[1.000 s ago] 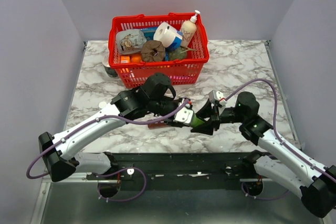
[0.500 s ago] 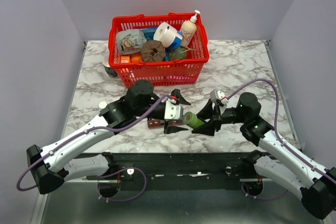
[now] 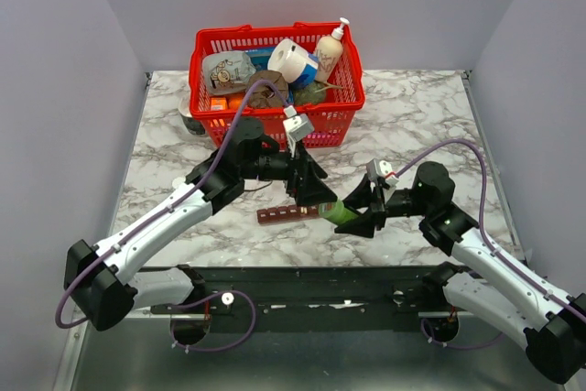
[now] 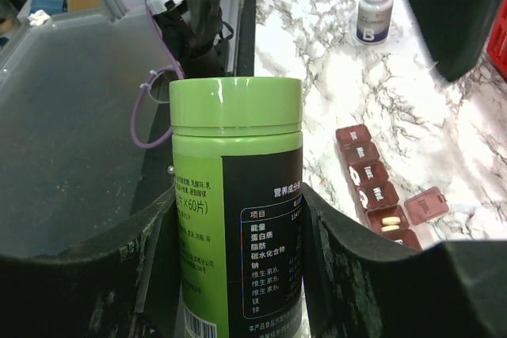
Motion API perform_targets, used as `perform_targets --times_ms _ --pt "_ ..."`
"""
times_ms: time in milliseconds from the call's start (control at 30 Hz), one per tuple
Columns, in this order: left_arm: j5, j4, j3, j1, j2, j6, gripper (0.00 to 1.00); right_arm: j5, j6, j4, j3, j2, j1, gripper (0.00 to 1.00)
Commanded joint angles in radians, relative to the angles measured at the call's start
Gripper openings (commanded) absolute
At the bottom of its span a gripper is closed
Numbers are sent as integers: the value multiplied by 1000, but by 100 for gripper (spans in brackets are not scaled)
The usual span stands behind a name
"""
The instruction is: Sort the pills into containers
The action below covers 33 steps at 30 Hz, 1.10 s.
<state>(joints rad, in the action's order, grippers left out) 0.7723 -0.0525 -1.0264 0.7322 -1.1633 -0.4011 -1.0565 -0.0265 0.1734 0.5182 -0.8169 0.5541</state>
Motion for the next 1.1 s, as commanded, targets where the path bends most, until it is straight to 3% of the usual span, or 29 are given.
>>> perform_targets --times_ms 0,367,533,767,867,900,967,1067 --pt "39 -85 -44 9 -16 -153 99 44 50 -11 13 12 -6 0" --pt "-56 -305 -127 76 -68 -35 97 82 63 -28 13 -1 -6 0" --pt "-192 -431 -179 113 -114 57 95 81 65 -31 16 -2 -6 0" --pt "-243 -464 -204 130 -125 76 79 85 68 -38 13 -5 -6 1" --pt "-240 -458 -199 130 -121 74 77 87 74 -40 5 -4 -6 1" --pt "-235 -452 -198 130 -122 70 67 89 74 -40 3 -5 -6 1" --pt "-208 -449 -199 130 -128 67 58 90 77 -43 0 -4 -6 1" --pt "-131 -452 -207 128 -147 71 23 92 83 -41 -6 -1 -6 0"
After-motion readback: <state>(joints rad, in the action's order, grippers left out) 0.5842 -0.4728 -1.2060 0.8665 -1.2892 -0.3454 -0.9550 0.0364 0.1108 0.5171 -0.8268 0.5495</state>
